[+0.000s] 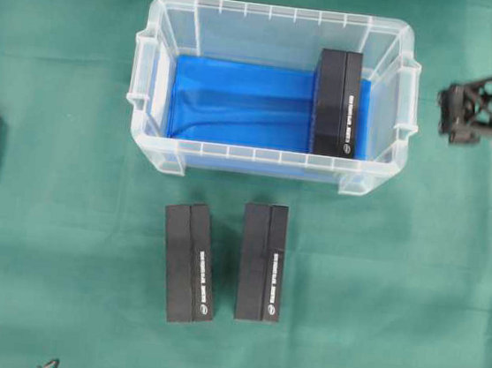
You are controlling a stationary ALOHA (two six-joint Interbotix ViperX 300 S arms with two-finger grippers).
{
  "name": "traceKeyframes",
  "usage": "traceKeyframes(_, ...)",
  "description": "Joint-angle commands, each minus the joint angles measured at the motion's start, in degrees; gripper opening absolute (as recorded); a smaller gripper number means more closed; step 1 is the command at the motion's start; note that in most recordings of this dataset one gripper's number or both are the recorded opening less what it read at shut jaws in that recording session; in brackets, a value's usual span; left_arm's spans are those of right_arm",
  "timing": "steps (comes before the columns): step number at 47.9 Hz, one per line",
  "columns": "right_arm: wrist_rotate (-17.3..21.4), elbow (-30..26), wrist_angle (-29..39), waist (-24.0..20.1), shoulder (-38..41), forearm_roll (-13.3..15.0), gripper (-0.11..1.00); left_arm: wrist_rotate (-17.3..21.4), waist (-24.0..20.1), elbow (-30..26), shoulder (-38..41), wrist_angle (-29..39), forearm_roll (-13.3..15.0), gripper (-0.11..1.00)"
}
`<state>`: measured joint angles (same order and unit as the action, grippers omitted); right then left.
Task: Take the box out of the case with the right arm.
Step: 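Swing the right gripper back over the right black box in the case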
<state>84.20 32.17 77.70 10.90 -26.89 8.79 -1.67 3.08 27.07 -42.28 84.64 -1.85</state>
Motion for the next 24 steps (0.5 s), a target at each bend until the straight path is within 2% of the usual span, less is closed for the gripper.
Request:
traceKeyframes(1,-2.55,-0.53,-0.88,3.34,-0.35,0.09,0.90,0.00,-0.18,-1.32,0.18,-0.35,-0.09,0.02)
traceKeyframes(9,-5.71,-0.53,-1.41,6.42,-0.26,-0.09,0.90,0.00,-0.09,-1.41,0.18,-0.35,-0.18,0.02)
traceKeyframes(24,-5.89,-0.53,-1.41,6.42,-0.09,-0.44,0.90,0.00,-0.18,-1.32,0.18,-0.35,-0.09,0.02)
